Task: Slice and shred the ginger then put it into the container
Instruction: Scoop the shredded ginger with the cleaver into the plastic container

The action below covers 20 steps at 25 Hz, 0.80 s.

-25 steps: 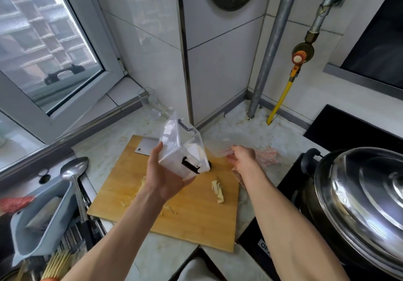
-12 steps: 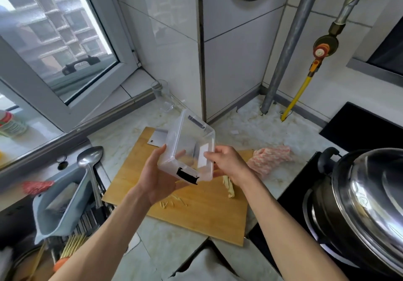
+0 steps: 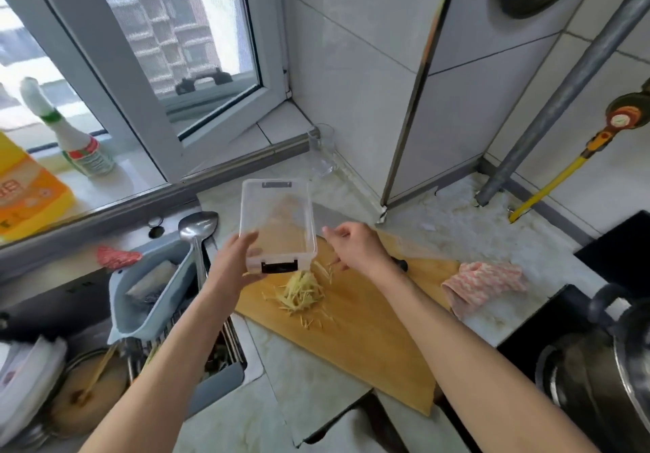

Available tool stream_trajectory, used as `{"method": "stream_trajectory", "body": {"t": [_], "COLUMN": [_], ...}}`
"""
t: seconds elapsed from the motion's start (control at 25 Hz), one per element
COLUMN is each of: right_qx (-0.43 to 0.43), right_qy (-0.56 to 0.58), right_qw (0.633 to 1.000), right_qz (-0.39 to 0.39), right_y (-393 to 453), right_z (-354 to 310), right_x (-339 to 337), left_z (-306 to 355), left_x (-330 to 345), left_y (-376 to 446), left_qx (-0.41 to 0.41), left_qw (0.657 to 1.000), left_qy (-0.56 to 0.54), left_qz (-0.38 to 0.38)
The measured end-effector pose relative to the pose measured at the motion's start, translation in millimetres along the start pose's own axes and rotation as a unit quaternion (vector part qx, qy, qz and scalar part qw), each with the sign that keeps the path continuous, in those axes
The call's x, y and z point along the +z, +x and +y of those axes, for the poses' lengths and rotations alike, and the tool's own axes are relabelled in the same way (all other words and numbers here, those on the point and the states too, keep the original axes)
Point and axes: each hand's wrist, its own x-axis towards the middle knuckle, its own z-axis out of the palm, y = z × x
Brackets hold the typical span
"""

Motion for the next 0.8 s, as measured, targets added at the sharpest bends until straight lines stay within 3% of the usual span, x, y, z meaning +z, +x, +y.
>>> {"method": "stream_trajectory", "body": {"t": [0.16, 0.4, 0.52, 0.68, 0.8], "right_qx": [0.019, 0.045, 0.072, 0.074, 0.065], "right_qy": [-0.267, -0.425, -0.345, -0.218, -0.132], "right_qw": [0.963, 0.904, 0.936, 0.973, 0.988], "right_qz": [0.014, -0.028, -0.021, 0.009, 0.034], "right_y": [36, 55, 56, 40, 24], "right_z": [35, 66, 65, 66, 69], "right_x": [-3, 3, 1, -7, -17], "left_z": [-12, -8, -9, -9, -3], "left_x": [-21, -7, -7, -1, 21], "left_y": [22, 42, 47, 54, 66], "left_qx": [-0.038, -0.041, -0.040, -0.020, -0.021], "left_qw": [0.997, 0.996, 0.996, 0.992, 0.990], "left_qy": [-0.055, -0.061, -0.066, 0.057, 0.070], "left_qz": [0.032, 0.051, 0.038, 0.110, 0.122]}}
